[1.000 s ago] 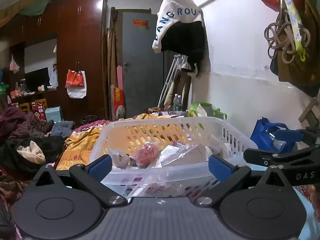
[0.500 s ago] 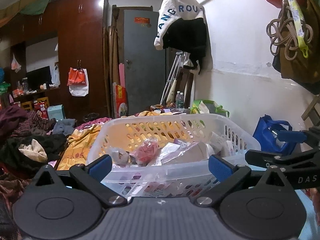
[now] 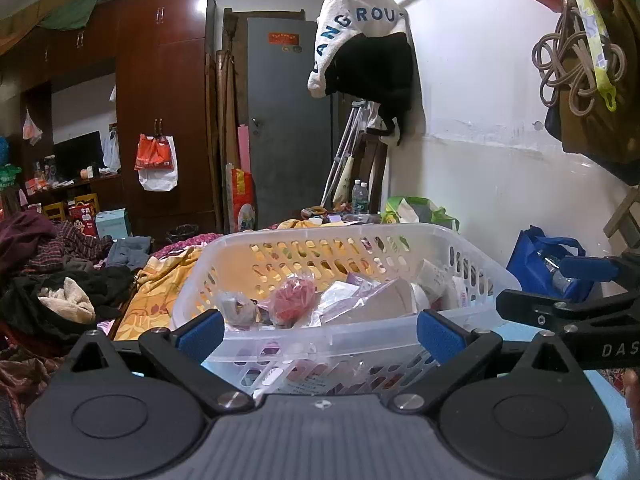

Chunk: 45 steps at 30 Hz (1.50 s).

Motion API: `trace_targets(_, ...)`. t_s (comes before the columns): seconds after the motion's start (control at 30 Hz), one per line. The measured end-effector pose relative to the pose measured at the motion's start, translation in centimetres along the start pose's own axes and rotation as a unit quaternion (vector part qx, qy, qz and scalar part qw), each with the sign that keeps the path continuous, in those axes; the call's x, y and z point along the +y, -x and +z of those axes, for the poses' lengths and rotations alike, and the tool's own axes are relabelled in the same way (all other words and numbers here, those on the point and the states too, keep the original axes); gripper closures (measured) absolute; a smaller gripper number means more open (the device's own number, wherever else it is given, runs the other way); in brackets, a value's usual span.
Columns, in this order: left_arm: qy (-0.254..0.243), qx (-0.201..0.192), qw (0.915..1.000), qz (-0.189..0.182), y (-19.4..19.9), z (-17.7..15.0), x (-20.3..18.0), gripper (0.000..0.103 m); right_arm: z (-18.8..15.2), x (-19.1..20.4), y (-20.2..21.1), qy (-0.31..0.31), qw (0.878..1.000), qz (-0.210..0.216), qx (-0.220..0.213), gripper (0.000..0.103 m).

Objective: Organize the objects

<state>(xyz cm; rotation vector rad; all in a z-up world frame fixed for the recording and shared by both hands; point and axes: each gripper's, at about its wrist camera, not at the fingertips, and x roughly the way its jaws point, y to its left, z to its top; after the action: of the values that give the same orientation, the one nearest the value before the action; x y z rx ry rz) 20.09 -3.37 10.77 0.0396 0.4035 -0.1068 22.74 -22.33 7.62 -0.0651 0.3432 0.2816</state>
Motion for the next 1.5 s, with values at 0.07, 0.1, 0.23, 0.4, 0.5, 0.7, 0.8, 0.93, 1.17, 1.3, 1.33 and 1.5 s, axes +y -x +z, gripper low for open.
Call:
trace_targets(0.07, -0.002, 0.001, 1.0, 0.0, 0.0, -0.1, -0.1, 0.0, 0.0, -0.1, 0.0, -0.001, 1.0, 0.001, -0.001, 0.0)
trace_targets(0.1, -0.001, 0.002, 1.0, 0.0, -0.1, -0.1, -0.2, 0.0, -0.1, -0.1, 0.0, 0.0, 1.0, 0.0, -0.002, 0.0)
trace_targets(0.23, -0.002, 0.002, 1.0, -0.003, 0.0, -0.2, -0.3, 0.0, -0.1, -0.1, 0.1, 0.002, 1.0, 0.0, -0.001, 0.0)
trace_targets(0.4, -0.002, 0.002, 1.0, -0.004, 0.1, -0.2, -0.5, 0.0, -0.2, 0.1, 0.2, 0.004, 1.0, 0.0, -0.002, 0.0)
trace_targets(0.5, -0.002, 0.002, 1.0, -0.004, 0.1, -0.2, -0.6, 0.0, -0.2, 0.1, 0.2, 0.005, 1.0, -0.001, -0.003, 0.0)
trace_targets(0.7, -0.003, 0.001, 1.0, -0.002, 0.2, -0.2, -0.7, 0.0, -0.1, 0.1, 0.4, 0.005, 1.0, -0.003, -0.005, 0.0)
trace_targets(0.8, -0.004, 0.004, 1.0, -0.003, 0.1, -0.2, -0.8, 0.0, -0.1, -0.1, 0.4, 0.0, 1.0, -0.005, -0.003, 0.0)
trace_targets(0.93, -0.003, 0.005, 1.0, -0.003, 0.0, -0.3, -0.9, 0.0, -0.1, -0.2, 0.4, -0.004, 1.0, -0.004, -0.003, 0.0)
trace_targets(1.17, -0.002, 0.002, 1.0, -0.003, 0.2, -0.2, -1.0, 0.0, -0.1, -0.3, 0.3, -0.004, 1.0, -0.005, -0.004, 0.0)
trace_targets(1.3, -0.003, 0.003, 1.0, -0.004, 0.2, -0.2, -1.2, 0.0, -0.1, -0.4, 0.4, -0.005, 1.0, -0.005, -0.003, 0.0)
trace_targets(1.33, -0.003, 0.003, 1.0, -0.005, 0.2, -0.2, -1.2, 0.0, -0.1, -0.5, 0.3, -0.006, 1.0, -0.004, -0.002, 0.0)
trace_targets(1.5, -0.003, 0.005, 1.0, -0.005, 0.1, -0.2, -1.2, 0.0, -0.1, -0.6, 0.3, -0.006, 1.0, -0.004, -0.001, 0.0)
